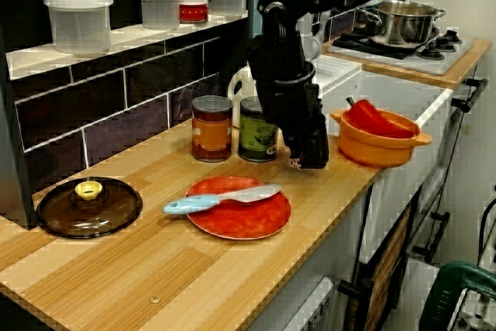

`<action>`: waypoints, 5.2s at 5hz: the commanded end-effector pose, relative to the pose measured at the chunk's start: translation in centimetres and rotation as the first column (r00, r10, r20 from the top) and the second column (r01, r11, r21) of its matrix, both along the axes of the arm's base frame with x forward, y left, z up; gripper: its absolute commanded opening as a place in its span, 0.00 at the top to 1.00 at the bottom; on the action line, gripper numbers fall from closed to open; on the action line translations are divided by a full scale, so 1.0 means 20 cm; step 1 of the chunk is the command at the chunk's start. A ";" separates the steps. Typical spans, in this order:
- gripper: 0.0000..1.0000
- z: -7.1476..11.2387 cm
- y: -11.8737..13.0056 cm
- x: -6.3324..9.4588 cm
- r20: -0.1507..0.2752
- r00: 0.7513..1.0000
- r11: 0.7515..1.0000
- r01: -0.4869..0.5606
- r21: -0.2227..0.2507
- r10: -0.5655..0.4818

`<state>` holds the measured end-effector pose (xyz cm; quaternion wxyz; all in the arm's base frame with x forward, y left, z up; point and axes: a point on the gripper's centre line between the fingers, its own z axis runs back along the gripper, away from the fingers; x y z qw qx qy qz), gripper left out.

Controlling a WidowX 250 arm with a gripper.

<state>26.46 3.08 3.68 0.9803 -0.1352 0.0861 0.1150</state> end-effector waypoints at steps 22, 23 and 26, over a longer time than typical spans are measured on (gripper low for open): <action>0.00 0.34 -0.34 0.44 0.333 0.923 0.968 0.120 0.221 -0.190; 0.00 0.33 -0.35 0.44 0.336 0.924 0.970 0.114 0.217 -0.183; 0.00 0.31 -0.33 0.34 0.409 0.906 0.980 0.027 0.199 -0.108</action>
